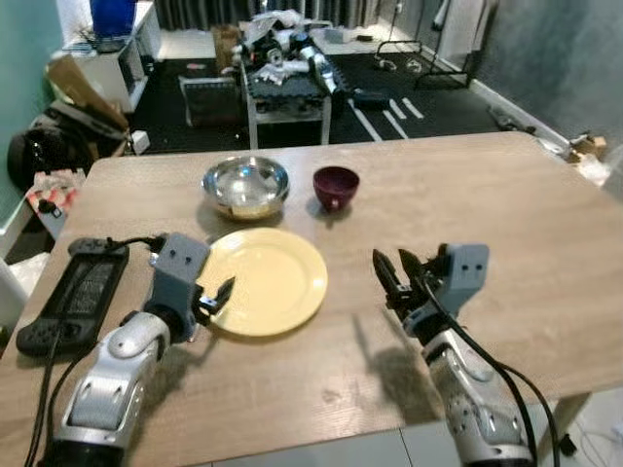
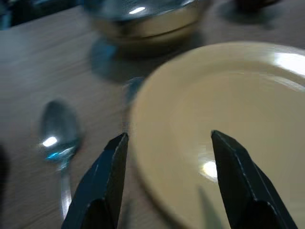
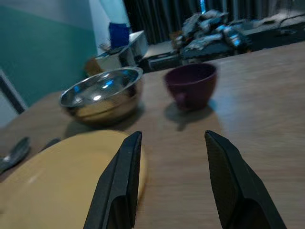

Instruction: Setting the table

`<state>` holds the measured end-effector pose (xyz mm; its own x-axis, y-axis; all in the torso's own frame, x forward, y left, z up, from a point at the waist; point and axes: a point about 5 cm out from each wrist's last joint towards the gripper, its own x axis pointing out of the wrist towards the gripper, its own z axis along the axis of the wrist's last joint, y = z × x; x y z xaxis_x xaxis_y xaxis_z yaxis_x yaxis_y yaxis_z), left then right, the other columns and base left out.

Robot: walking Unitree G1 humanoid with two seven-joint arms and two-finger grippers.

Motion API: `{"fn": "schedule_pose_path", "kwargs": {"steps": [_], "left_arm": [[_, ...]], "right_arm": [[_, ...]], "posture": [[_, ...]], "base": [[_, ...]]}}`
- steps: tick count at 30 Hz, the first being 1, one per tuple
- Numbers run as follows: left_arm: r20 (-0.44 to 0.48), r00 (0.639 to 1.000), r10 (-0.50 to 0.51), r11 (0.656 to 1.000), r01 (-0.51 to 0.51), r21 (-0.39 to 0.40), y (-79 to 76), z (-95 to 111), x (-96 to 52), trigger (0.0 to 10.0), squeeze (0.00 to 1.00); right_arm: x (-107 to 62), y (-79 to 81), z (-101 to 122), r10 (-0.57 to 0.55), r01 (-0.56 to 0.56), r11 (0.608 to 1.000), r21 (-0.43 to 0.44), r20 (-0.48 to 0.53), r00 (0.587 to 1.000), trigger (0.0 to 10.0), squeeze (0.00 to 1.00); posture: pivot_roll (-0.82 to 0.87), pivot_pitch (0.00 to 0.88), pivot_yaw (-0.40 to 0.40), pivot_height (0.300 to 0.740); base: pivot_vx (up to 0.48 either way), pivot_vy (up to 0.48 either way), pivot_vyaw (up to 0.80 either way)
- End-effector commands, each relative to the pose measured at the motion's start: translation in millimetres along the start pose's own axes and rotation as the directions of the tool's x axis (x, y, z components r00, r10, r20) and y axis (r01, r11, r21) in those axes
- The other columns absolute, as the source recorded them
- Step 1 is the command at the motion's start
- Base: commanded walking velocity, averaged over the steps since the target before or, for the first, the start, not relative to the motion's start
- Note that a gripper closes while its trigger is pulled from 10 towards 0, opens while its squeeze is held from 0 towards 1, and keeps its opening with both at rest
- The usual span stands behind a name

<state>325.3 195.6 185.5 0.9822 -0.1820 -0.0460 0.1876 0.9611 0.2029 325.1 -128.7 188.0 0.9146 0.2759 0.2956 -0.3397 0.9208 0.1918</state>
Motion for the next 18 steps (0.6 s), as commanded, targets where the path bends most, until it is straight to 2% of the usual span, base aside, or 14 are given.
{"fn": "schedule_pose_path", "kwargs": {"steps": [1, 4, 5, 6, 7, 9, 11, 12, 13, 15, 16, 17, 18], "left_arm": [[-0.06, 0.998, 0.022, 1.0, -0.023, -0.006, 0.2, -12.5, -1.3, 10.0, 0.0], [-0.087, 0.995, 0.042, 0.999, -0.043, -0.012, -1.0, -17.6, 0.7, 10.0, 0.0], [-0.093, 0.994, 0.061, 0.994, -0.069, -0.082, -0.1, -18.8, 2.9, 10.0, 0.0], [-0.1, 0.99, 0.101, 0.965, -0.122, -0.23, 4.7, -19.6, 8.4, 10.0, 0.0], [-0.105, 0.989, 0.101, 0.942, -0.129, -0.311, 6.5, -20.4, 11.9, 10.0, 0.0], [-0.103, 0.991, 0.082, 0.909, -0.117, -0.4, 7.8, -20.2, 16.3, 10.0, 0.0], [-0.098, 0.993, 0.072, 0.897, -0.108, -0.429, 7.9, -19.5, 17.7, 10.0, 0.0], [-0.088, 0.995, 0.042, 0.861, -0.081, -0.503, 9.4, -17.0, 22.0, 10.0, 0.0], [-0.08, 0.996, 0.025, 0.849, -0.064, -0.525, 9.6, -15.2, 23.5, 10.0, 0.0], [-0.075, 0.997, 0.015, 0.841, -0.053, -0.538, 9.6, -13.9, 24.4, 10.0, 0.0], [-0.061, 0.998, -0.026, 0.798, -0.016, -0.602, 10.1, -12.2, 27.5, 10.0, 0.0], [-0.061, 0.998, -0.026, 0.798, -0.016, -0.602, 10.1, -12.2, 27.5, 10.0, 0.0], [-0.062, 0.997, -0.039, 0.781, -0.008, -0.624, 10.7, -12.1, 28.6, 10.0, 0.0]], "right_arm": [[-1.9, 1.1, -3.8, 0.01, -0.009, 1.0, 0.018, -0.02, 1.0, 10.0, 0.0], [-0.9, 0.8, -2.1, 0.012, -0.011, 1.0, 0.024, -0.018, 1.0, 10.0, 0.0], [-0.6, 1.0, -1.4, 0.014, -0.014, 1.0, 0.025, -0.018, 1.0, 10.0, 0.0], [-0.9, 0.8, 0.6, 0.02, -0.02, 1.0, 0.024, -0.017, 1.0, 10.0, 0.0], [-1.4, 0.4, 1.3, 0.022, -0.021, 1.0, 0.023, -0.019, 1.0, 10.0, 0.0], [-2.1, -0.3, 2.5, 0.023, -0.023, 1.0, 0.021, -0.021, 1.0, 10.0, 0.0], [-2.4, -0.4, 3.0, 0.024, -0.024, 1.0, 0.021, -0.022, 0.999, 10.0, 0.0], [-3.4, -0.1, 4.1, 0.032, -0.031, 0.999, 0.015, -0.026, 0.999, 10.0, 0.0], [-4.1, 0.7, 4.8, 0.037, -0.037, 0.999, 0.014, -0.027, 0.999, 10.0, 0.0], [-4.6, 1.3, 5.3, 0.041, -0.04, 0.999, 0.013, -0.029, 0.999, 10.0, 0.0], [-5.8, 3.3, 6.4, 0.05, -0.05, 0.999, 0.013, -0.033, 0.998, 10.0, 0.0], [-5.8, 3.3, 6.4, 0.05, -0.05, 0.999, 0.013, -0.033, 0.998, 10.0, 0.0], [-6.6, 4.0, 7.3, 0.054, -0.053, 0.999, 0.013, -0.034, 0.998, 10.0, 0.0]], "posture": [[0.15, 0.098, 0.053, 0.74], [0.15, 0.102, 0.047, 0.74], [0.15, 0.102, 0.047, 0.74], [0.14, 0.113, 0.04, 0.74], [0.14, 0.118, 0.032, 0.74], [0.13, 0.13, 0.024, 0.74], [0.13, 0.13, 0.024, 0.74], [0.13, 0.142, 0.017, 0.74], [0.12, 0.152, 0.013, 0.74], [0.12, 0.152, 0.013, 0.74], [0.11, 0.163, 0.011, 0.74], [0.11, 0.163, 0.011, 0.74], [0.1, 0.175, 0.009, 0.74]], "base": [[0.0, 0.0, 0.0], [0.0, 0.0, 0.0], [0.0, 0.0, 0.0], [0.0, 0.0, 0.0], [0.0, 0.0, 0.0], [0.0, 0.0, 0.0], [0.0, 0.0, 0.0], [0.0, 0.0, 0.0], [0.0, 0.0, 0.0], [0.0, 0.0, 0.0], [0.0, 0.0, 0.0], [0.0, 0.0, 0.0], [0.0, 0.0, 0.0]]}}
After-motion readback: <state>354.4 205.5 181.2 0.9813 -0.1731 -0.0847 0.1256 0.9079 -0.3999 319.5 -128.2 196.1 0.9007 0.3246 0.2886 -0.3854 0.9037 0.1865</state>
